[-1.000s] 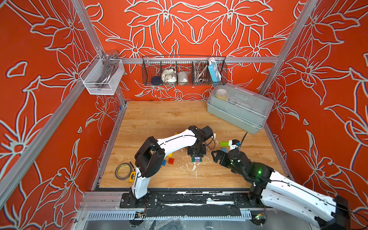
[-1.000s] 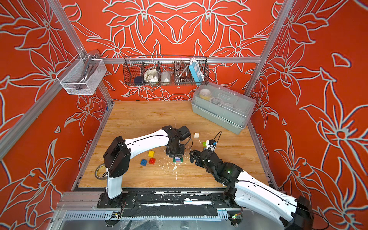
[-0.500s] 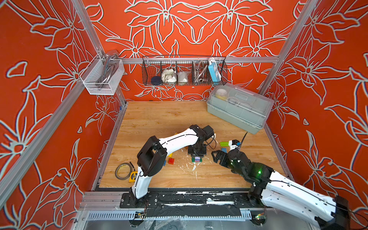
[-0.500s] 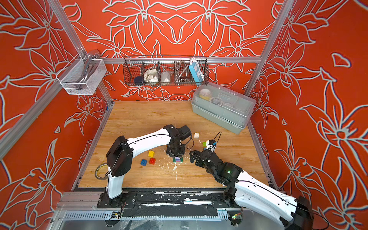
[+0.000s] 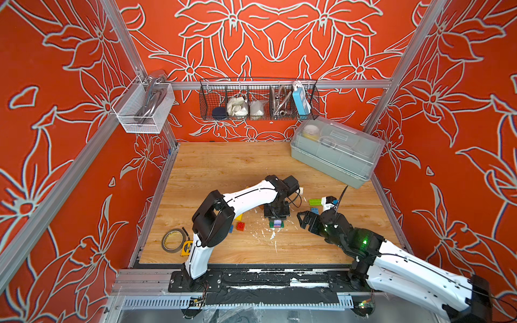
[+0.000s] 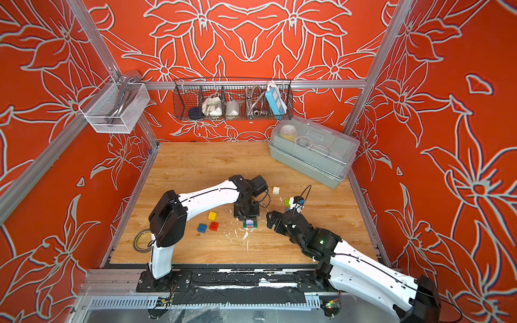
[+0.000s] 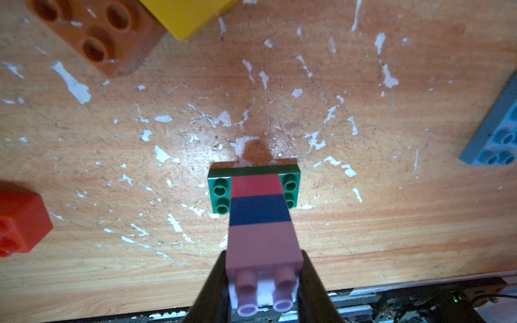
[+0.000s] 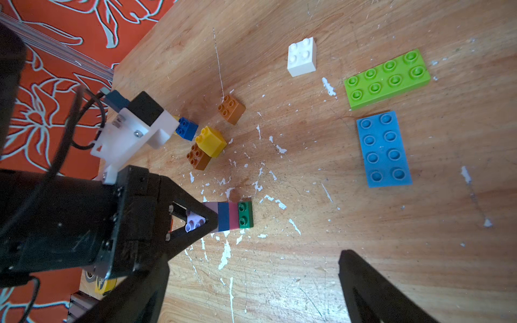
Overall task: Assemble the number 1 with lego
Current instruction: Assemble the lego brick with the lego brick.
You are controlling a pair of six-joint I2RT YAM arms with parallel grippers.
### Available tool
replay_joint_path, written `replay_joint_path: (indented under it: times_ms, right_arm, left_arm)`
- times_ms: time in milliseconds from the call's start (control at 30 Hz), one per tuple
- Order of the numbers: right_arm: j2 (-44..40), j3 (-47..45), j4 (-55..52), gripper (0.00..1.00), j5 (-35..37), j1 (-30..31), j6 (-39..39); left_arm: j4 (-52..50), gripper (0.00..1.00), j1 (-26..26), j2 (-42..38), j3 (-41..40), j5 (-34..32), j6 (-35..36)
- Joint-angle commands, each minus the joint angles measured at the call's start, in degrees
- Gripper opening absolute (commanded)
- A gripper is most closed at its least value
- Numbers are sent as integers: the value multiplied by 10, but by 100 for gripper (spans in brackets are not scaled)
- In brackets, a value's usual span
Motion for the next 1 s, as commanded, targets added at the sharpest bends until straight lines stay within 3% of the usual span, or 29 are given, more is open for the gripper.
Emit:
replay_joint_path:
  times_ms: [0,467,800,967]
  right_arm:
    - [-9,-9,0,100,2,-3,1]
    - [-24,-14,-2,100,7,-4,1]
    - [-21,-13,0,100,6,-3,0]
    - [-20,-12,0,100,3,-3,-3]
  left_arm:
    - [11,0,-7,107,-52,5,-16]
    - [-37,0,-13,130,-16,-30,43]
    - [-77,40,-13,107,24,-67,41]
    - [-105,55,-13,93,55,-88,43]
